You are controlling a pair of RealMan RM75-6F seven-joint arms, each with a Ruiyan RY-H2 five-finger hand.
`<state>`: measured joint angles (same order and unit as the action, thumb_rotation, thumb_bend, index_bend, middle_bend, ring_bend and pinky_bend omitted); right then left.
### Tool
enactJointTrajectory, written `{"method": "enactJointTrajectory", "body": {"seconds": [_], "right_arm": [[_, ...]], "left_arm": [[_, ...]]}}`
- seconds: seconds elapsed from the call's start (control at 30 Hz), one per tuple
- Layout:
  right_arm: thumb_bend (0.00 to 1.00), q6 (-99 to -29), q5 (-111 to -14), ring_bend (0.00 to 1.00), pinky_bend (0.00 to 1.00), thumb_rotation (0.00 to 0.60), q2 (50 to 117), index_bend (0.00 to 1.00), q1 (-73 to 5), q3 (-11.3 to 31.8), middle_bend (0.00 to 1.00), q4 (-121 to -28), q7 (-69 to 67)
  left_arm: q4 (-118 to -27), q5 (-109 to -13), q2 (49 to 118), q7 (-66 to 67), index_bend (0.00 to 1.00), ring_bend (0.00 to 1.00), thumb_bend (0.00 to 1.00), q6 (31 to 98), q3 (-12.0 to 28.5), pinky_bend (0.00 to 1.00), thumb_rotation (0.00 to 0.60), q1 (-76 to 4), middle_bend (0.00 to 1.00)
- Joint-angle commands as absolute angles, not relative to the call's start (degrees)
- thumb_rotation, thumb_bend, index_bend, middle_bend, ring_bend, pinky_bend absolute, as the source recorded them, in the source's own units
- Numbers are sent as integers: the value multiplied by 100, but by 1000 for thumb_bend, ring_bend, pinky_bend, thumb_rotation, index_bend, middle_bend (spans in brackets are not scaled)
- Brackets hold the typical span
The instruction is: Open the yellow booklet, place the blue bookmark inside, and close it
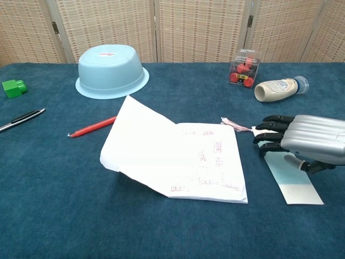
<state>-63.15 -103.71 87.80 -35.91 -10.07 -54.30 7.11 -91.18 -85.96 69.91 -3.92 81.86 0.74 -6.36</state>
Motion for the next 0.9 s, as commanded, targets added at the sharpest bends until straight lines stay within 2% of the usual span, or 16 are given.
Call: {"method": "enactJointTrajectory", "body": {"seconds": [0.03, 0.3, 0.37, 0.47, 0.5, 0.6, 0.7, 0.9], "right_arm": [[647, -6317, -10285, 29, 22, 600, 8706, 299, -3511, -1002, 140, -5436, 719], [633, -6518, -10065, 23, 22, 600, 8402, 299, -3183, -1000, 140, -5596, 720], [577, -6706, -10102, 23, 22, 600, 8302, 300, -3100, -1010, 140, -5693, 726], [354, -6957, -10209, 22, 22, 600, 8166, 300, -3023, -1040, 140, -5799, 713], [253, -7007, -10241, 21, 22, 600, 8134, 300, -3009, -1049, 140, -5818, 716], [90, -7061, -10349, 21, 22, 600, 8071, 299, -2999, -1092, 140, -5839, 766], [44, -6999, -10456, 21, 22, 600, 8078, 299, -3035, -1149, 140, -5800, 816], [44, -6799, -10632, 21, 22, 600, 8172, 299, -3183, -1203, 140, -5642, 875]], "left_arm": [[-9107, -8595, 6996, -401, 121, 94, 232, 8185, 75, 168, 600, -637, 40], [-9076, -8617, 7022, -425, 121, 94, 232, 8175, 70, 168, 600, -650, 41], [-9082, -8628, 7021, -426, 121, 94, 232, 8180, 71, 168, 600, -653, 40], [-9097, -8630, 7022, -415, 121, 94, 232, 8187, 77, 168, 600, -657, 41], [-9103, -8633, 7023, -411, 121, 94, 232, 8186, 76, 168, 600, -658, 41], [-9132, -8667, 7033, -390, 121, 94, 232, 8183, 62, 168, 600, -668, 40], [-9159, -8673, 7031, -371, 121, 94, 232, 8178, 56, 168, 600, -671, 40], [-9204, -8670, 7006, -349, 121, 94, 232, 8209, 60, 168, 600, -658, 40]]}}
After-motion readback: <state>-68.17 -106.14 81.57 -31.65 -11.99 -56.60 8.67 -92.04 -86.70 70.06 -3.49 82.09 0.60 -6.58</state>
